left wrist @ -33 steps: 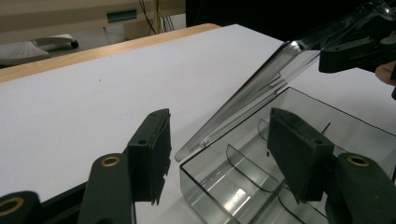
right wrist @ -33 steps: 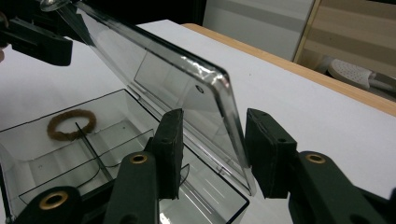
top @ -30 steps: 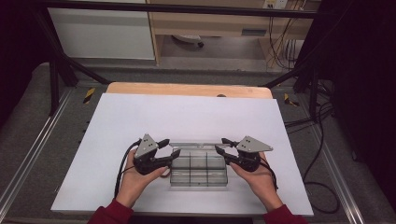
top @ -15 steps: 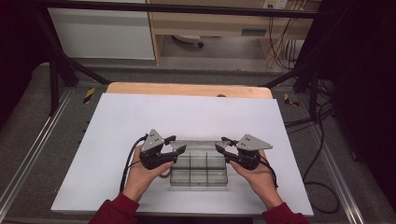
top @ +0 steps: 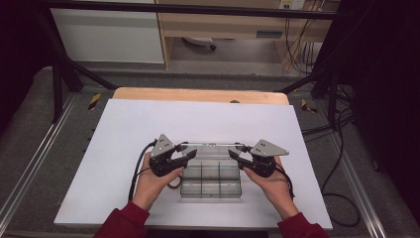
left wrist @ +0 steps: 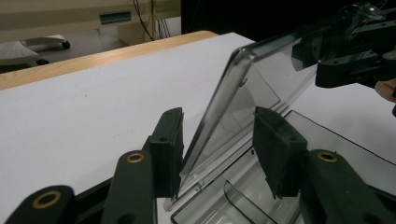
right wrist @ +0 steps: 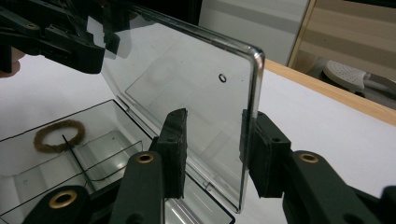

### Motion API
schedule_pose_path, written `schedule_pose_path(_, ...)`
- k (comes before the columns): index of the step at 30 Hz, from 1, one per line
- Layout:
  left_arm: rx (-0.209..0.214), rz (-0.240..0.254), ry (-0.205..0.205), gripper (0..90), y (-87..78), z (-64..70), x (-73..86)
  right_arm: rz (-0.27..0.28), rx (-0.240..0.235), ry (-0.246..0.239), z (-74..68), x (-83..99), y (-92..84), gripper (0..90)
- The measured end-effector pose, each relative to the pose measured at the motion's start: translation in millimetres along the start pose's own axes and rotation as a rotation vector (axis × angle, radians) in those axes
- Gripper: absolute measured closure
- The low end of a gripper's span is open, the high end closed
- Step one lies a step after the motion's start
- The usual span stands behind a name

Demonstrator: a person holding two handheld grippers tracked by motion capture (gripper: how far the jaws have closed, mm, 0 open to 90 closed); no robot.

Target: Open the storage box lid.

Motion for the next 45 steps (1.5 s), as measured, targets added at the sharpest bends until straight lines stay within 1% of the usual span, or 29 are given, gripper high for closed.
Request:
schedule_pose_path(12, 0.001, -0.013, -0.006, 54.5, 4.5, -4.8, -4.6, -0.009, 0.007, 0.002, 5.2, -2.6, 4.4, 62.2)
schedule_pose_path(23, 0.0, -0.016, -0.015, 55.6, 7.9, -9.1, -6.4, -0.003, 0.006, 0.013, 9.3, -4.5, 8.2, 62.1)
schedule_pose_path(29, -0.001, -0.016, -0.034, 55.5, 10.1, -10.5, -6.6, 0.0, 0.011, 0.018, 11.1, -4.5, 9.7, 62.1)
schedule_pose_path(45, -0.015, 0.0, -0.028, 56.9, 15.5, -15.2, -6.4, 0.011, 0.024, 0.034, 16.3, -2.9, 14.1, 61.4)
Point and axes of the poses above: each handheld gripper's, and its own axes: y roughly forward along the jaws, x roughly out of its underside, z roughly to its right, the point moved 5 cm from there along y, roughly forward along the jaws, and after that the axes turned 2 degrees about -x, right-handed, at the moved point
